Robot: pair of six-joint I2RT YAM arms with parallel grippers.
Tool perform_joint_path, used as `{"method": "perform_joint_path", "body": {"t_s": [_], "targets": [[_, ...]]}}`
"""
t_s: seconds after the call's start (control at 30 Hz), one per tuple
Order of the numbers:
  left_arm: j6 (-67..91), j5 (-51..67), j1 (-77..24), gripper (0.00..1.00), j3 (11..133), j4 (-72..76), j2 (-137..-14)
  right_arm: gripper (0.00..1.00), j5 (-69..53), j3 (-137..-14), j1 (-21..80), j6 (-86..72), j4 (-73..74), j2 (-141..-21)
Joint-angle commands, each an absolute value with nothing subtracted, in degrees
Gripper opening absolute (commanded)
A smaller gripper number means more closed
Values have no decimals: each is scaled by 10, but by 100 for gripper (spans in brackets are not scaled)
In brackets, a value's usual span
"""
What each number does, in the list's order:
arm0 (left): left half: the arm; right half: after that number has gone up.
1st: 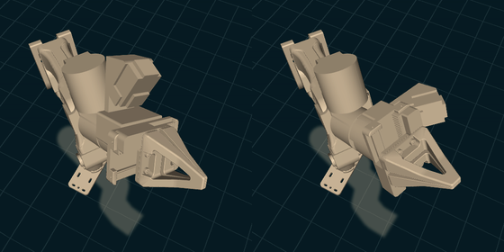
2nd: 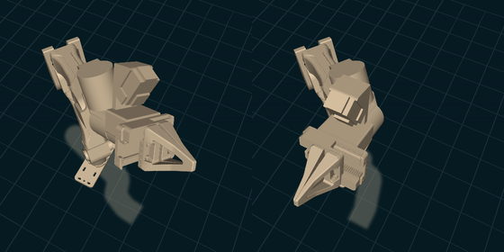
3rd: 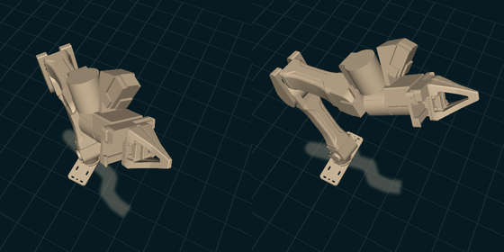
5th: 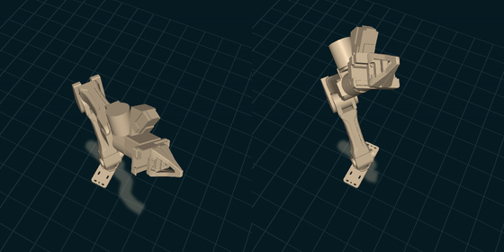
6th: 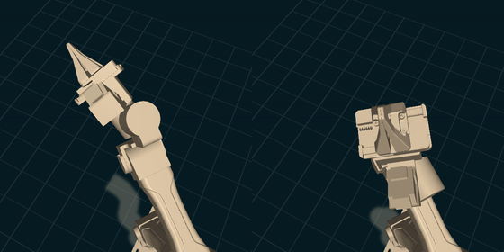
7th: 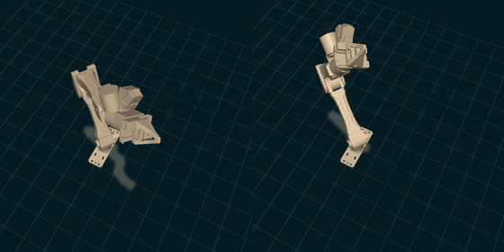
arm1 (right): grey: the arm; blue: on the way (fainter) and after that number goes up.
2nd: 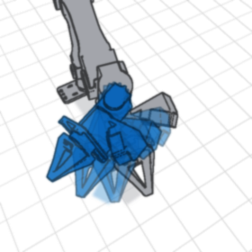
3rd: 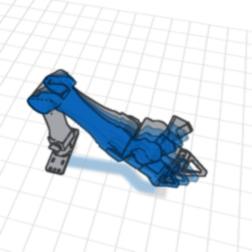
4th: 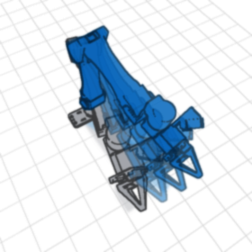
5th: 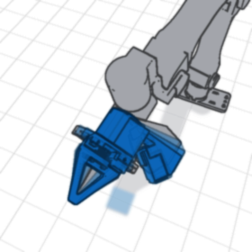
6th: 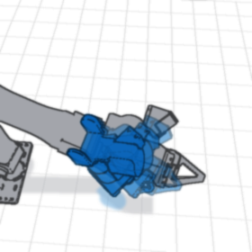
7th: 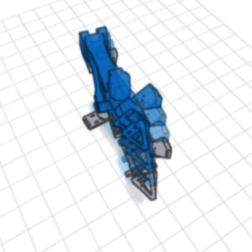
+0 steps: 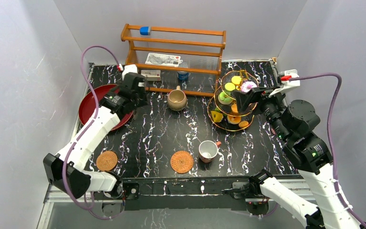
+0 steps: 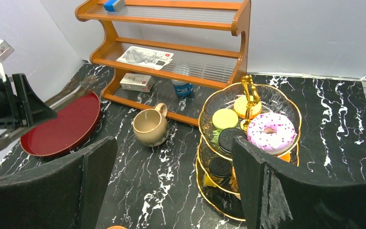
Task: Serve the afternoon tea
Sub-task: Place the clamp on the tray.
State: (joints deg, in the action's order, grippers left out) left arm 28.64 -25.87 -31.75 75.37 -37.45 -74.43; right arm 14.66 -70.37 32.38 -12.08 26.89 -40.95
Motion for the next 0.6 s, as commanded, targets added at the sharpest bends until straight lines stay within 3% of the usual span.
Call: {"method": "perform_joint_path", "body": {"t_s": [0.0, 0.27, 0.57], "targets": [[239, -271, -220, 40, 752, -374, -747, 99, 135, -702, 326, -121, 240, -405], [218, -176, -41, 40, 679, -318, -754, 99, 125, -696, 325, -123, 243, -401], [223, -180, 42, 40, 622, -301, -822, 99, 113, -681, 326, -138, 232, -399]]}}
